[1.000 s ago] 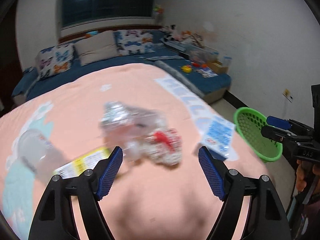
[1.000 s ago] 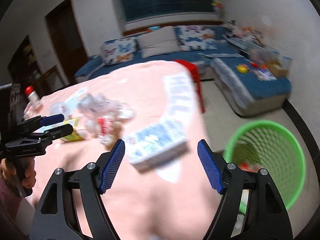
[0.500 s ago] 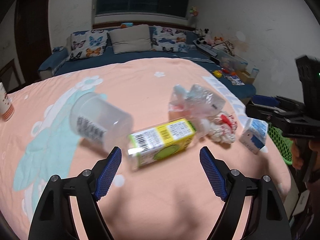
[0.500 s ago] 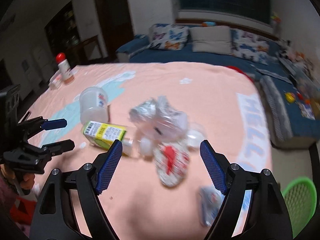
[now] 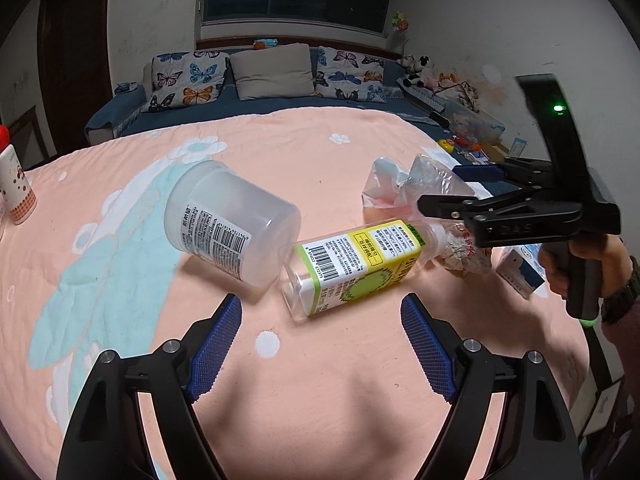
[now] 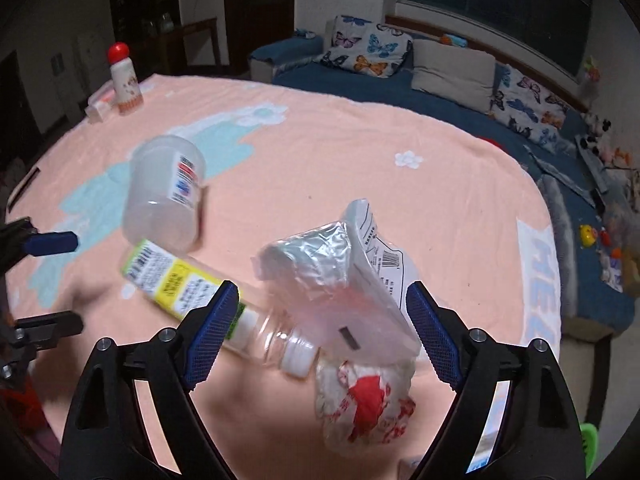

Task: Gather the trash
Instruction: 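Grasp the clear plastic bag with the right gripper while the left gripper grasps the yellow-label bottle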

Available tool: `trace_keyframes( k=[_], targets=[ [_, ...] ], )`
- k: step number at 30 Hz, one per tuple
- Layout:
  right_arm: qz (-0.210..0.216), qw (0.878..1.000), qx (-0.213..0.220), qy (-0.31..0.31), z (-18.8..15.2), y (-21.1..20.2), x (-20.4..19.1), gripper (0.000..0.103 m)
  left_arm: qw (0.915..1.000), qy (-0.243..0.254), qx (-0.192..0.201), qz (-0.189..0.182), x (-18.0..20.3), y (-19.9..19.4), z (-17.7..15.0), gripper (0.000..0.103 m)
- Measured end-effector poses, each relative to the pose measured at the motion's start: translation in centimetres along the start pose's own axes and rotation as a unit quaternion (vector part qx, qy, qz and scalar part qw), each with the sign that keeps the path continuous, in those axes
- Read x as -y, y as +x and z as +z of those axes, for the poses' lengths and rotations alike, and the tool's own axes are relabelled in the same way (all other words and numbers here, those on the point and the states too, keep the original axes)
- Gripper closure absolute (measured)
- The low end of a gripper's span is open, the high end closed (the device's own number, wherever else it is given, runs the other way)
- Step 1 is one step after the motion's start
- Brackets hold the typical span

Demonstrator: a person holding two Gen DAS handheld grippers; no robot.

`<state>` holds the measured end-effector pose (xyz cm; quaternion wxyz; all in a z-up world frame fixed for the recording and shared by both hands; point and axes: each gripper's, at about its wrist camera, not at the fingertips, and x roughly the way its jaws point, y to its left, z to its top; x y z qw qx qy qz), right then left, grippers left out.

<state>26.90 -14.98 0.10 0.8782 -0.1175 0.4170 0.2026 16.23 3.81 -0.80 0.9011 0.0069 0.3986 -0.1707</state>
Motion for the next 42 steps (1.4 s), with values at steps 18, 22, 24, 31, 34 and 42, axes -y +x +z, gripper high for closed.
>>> trace_keyframes(
  k=[18,22,24,31,34,42],
  targets=[
    [-0.007,0.999,0.008,0.049,-0.8,-0.3,2.6,0.052,0.9933,0.111,-0.024,-0.022,3.4,3.4,3.3,0.023],
    [0.0,0.998,0.021,0.063,-1.2,-1.6,3.2,0.055,0.9891,0.141,-0.036,-0.022,4.3,4.6,4.0,0.023],
    [0.0,0.997,0.028,0.068,-1.3,-2.3,3.5,0.06,0.9858,0.161,-0.041,-0.023,4.8,5.3,4.1,0.023],
    [0.015,0.994,0.055,0.093,-2.1,-5.2,4.2,0.06,0.9738,0.218,-0.065,-0.011,5.6,7.5,4.1,0.022],
    [0.02,0.993,0.065,0.098,-2.6,-6.5,4.2,0.06,0.9713,0.227,-0.069,-0.012,5.6,7.9,4.2,0.022],
    [0.019,0.991,0.073,0.106,-4.7,-9.2,3.6,0.06,0.9567,0.273,-0.098,-0.021,6.6,10.0,4.6,0.022]
  ],
)
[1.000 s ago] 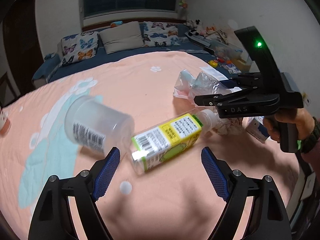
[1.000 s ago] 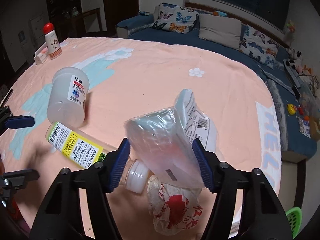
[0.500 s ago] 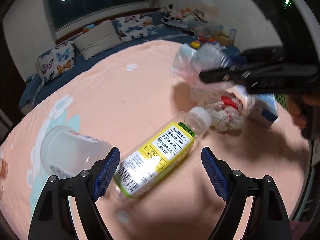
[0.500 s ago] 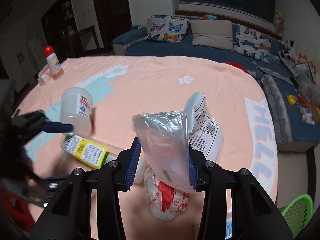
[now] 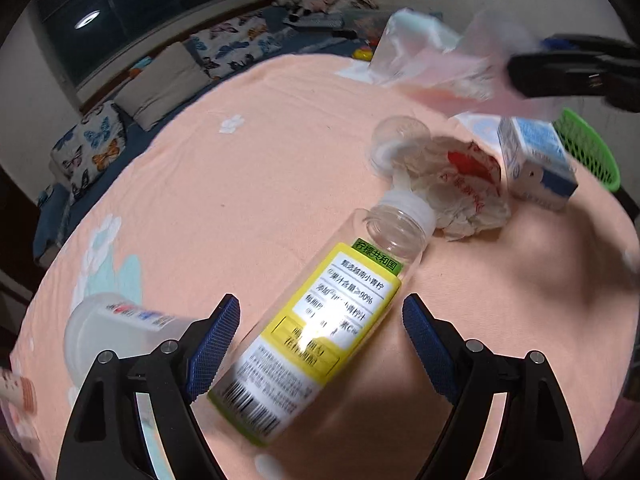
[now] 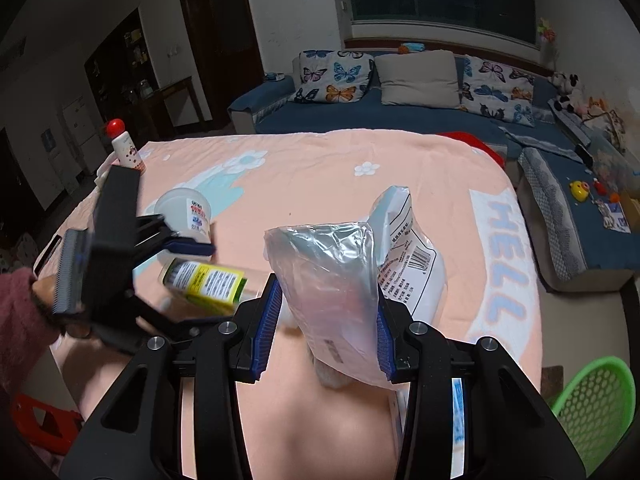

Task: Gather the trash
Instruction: 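Grasp the clear plastic bag with the right gripper while the left gripper grasps the yellow-label bottle, then drop the plastic bag into the basket while the left gripper carries the bottle toward it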

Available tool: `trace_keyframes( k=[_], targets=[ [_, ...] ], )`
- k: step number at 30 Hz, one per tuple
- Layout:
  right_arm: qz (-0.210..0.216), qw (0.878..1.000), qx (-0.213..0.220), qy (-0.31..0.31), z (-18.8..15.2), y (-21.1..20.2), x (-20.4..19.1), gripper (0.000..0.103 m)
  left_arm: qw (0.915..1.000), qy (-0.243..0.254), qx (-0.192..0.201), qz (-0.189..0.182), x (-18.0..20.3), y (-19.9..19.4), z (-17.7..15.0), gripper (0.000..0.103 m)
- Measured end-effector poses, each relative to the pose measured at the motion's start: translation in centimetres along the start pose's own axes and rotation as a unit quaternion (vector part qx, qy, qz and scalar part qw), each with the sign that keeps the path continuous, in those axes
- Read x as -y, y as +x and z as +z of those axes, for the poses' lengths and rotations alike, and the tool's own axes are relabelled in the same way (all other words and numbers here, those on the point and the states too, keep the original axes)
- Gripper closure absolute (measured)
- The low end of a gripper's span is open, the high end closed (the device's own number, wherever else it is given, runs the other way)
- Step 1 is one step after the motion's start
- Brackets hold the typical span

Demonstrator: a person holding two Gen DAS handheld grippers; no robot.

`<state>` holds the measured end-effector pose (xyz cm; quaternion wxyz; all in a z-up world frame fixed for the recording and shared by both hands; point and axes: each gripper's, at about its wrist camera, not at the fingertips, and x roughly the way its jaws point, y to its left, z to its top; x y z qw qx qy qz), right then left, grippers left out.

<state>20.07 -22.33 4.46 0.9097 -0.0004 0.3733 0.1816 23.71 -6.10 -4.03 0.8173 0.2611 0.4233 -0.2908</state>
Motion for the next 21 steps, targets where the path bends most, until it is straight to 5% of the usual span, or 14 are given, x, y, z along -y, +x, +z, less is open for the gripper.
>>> trace_keyframes(
  k=[7,15,21],
  targets=[
    [-0.011,1.0,0.002,0.006,-2.1,-2.7,0.2,0.06,0.9993,0.028,-0.022,-0.009,0.4,1.8,0.6,0.025],
    [-0.035,0.999,0.01,0.03,-4.1,-5.4,1.9,0.06,0.9986,0.042,-0.024,-0.019,2.1,1.7,1.0,0.051],
    [-0.06,0.996,0.022,0.058,-5.8,-7.7,3.9,0.06,0.9994,0.02,-0.021,-0.02,3.1,1.3,0.8,0.056]
  ],
)
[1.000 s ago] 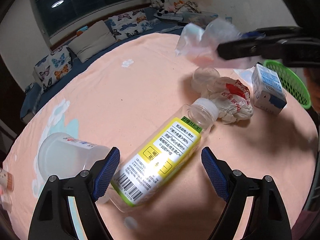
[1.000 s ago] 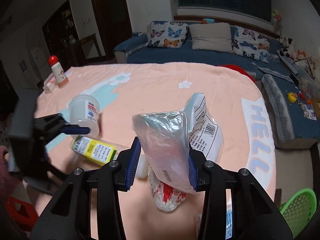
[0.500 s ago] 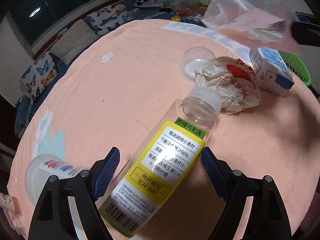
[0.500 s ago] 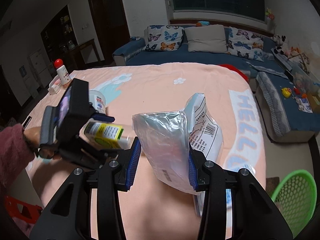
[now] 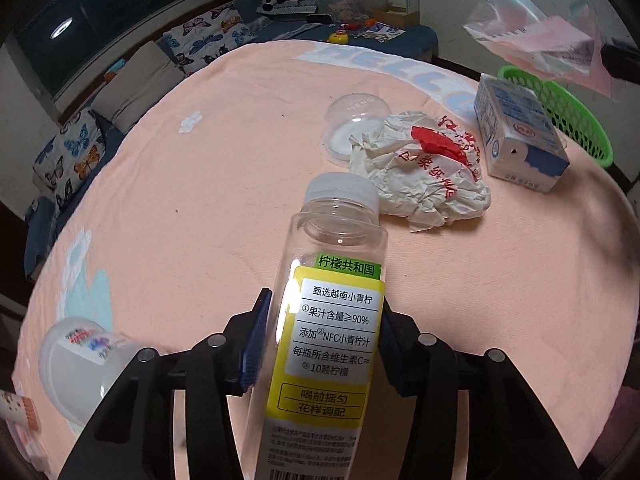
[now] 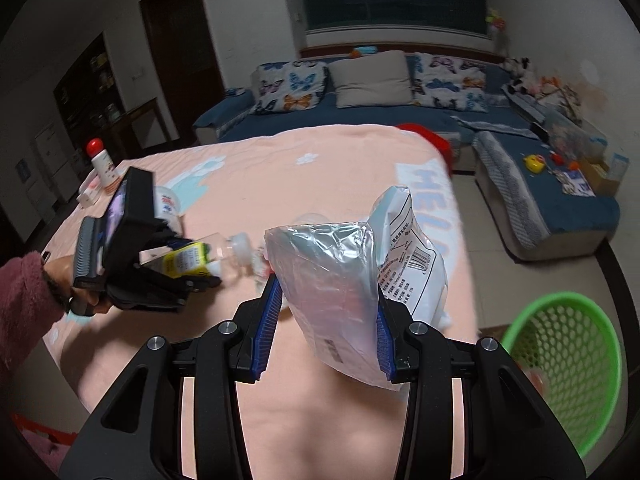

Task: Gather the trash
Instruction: 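Drop the plastic bag into the basket while the left gripper carries the bottle toward it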

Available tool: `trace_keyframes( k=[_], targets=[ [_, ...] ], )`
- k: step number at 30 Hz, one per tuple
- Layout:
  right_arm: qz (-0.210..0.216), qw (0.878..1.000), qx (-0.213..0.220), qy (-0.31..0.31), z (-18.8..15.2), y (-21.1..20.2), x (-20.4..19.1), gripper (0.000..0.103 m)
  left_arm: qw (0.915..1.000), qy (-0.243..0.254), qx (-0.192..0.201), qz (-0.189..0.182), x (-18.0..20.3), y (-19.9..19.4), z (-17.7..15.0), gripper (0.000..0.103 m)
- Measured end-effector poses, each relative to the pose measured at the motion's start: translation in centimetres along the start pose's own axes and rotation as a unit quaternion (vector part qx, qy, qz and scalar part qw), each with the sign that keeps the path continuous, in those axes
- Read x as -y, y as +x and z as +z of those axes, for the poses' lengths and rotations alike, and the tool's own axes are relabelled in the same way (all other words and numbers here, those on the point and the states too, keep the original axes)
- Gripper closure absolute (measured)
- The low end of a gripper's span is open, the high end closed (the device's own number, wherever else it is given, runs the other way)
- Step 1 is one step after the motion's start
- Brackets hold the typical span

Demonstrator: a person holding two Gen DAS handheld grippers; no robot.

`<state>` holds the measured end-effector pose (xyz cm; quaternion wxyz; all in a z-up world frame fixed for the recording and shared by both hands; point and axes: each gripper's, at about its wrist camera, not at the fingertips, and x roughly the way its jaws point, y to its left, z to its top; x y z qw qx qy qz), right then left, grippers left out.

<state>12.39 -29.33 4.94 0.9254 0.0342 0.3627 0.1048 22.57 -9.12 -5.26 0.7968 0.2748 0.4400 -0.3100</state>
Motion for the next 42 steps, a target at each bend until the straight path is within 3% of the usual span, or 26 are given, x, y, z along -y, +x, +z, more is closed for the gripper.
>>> trace_keyframes(
  k=[9,19,28,30,31,42],
  targets=[
    [-0.062,0.996,0.007,0.065,-3.0,-3.2,6.5,0.06,0.9993,-0.037,0.006,0.001,0.9,-1.8,-2.3,0.059],
    [-0.148,0.977,-0.024,0.152,-7.5,-4.1,15.5,0.06,0.9979,-0.044,0.048,-0.006,2.3,-6.7,-2.6,0.059],
    [-0.17,0.957,-0.053,0.228,-11.2,-3.0,21.2,0.054,0.9928,-0.01,0.105,-0.057,7.0,-9.8,3.1,0.059],
    [-0.172,0.955,-0.049,0.235,-11.5,-3.1,21.9,0.036,0.9911,0.003,0.116,-0.066,8.8,-9.9,4.9,0.059],
    [-0.174,0.955,-0.044,0.237,-11.5,-3.2,22.0,0.034,0.9903,0.008,0.119,-0.071,9.5,-9.8,5.7,0.059],
    [-0.19,0.952,0.001,0.239,-13.1,-8.4,22.2,0.029,0.9815,0.058,0.116,-0.141,20.0,-5.7,16.1,0.059]
  ],
)
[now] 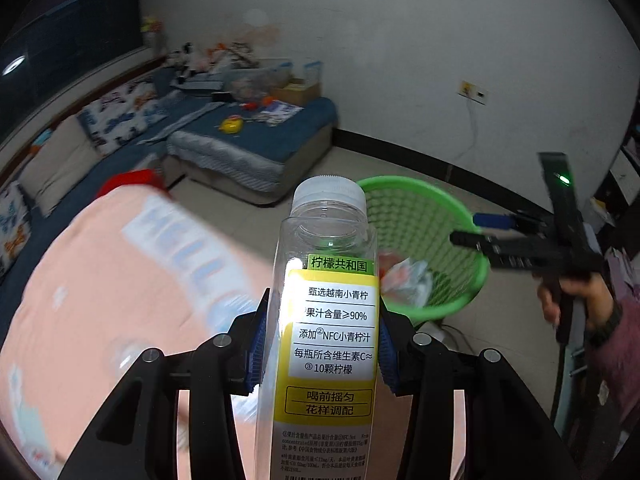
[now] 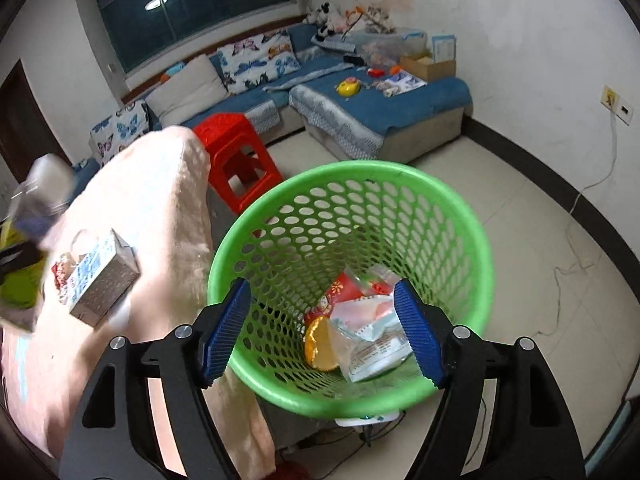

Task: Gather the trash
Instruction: 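Drop the plastic bag into the basket while the left gripper carries the bottle toward it, then lower the yellow-label bottle into the basket and open the left gripper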

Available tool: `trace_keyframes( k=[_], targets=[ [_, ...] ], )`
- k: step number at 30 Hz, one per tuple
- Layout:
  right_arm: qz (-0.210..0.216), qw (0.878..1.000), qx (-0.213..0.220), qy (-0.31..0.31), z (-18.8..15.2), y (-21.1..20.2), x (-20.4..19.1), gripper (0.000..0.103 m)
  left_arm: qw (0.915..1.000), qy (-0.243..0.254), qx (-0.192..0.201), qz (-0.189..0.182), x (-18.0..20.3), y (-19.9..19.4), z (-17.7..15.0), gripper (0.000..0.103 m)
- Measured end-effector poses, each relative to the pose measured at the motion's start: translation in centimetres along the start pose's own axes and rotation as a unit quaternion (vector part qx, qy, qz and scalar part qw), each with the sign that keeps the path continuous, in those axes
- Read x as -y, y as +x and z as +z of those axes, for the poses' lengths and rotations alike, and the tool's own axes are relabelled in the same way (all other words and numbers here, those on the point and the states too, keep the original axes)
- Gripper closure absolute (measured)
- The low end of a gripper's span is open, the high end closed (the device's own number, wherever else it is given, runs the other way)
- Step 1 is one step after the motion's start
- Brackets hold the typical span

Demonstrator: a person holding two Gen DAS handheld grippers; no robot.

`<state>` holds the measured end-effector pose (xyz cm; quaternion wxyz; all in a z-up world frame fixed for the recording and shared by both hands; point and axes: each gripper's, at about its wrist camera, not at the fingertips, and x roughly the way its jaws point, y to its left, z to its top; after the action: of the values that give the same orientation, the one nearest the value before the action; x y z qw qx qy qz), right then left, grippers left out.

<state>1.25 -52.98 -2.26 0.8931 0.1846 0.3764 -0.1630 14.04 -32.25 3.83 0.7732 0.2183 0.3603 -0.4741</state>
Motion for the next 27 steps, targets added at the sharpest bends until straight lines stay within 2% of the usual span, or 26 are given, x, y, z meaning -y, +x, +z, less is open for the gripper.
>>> trace_keyframes(
  k=[9,14,22,26,27],
  targets=[
    [-0.033,0.999,0.028,0.023,-3.7,-5.0,4.4,0.028,0.9981,0.023,-0.037,-0.044,7.4,9.8,5.2,0.059],
    [-0.042,0.998,0.036,0.041,-5.1,-6.6,6.0,0.028,0.9971,0.035,-0.049,-0.046,10.6,14.0,6.9,0.059],
    [-0.046,0.996,0.041,0.062,-6.7,-7.5,7.5,0.028,0.9966,0.043,-0.057,-0.042,12.6,17.0,7.5,0.058],
    [-0.045,0.996,0.038,0.065,-7.1,-7.5,7.4,0.028,0.9969,0.028,-0.051,-0.053,12.4,17.0,7.4,0.044],
    [-0.044,0.996,0.037,0.063,-7.1,-7.5,7.2,0.028,0.9969,0.024,-0.046,-0.059,12.2,16.7,7.3,0.043]
  ],
)
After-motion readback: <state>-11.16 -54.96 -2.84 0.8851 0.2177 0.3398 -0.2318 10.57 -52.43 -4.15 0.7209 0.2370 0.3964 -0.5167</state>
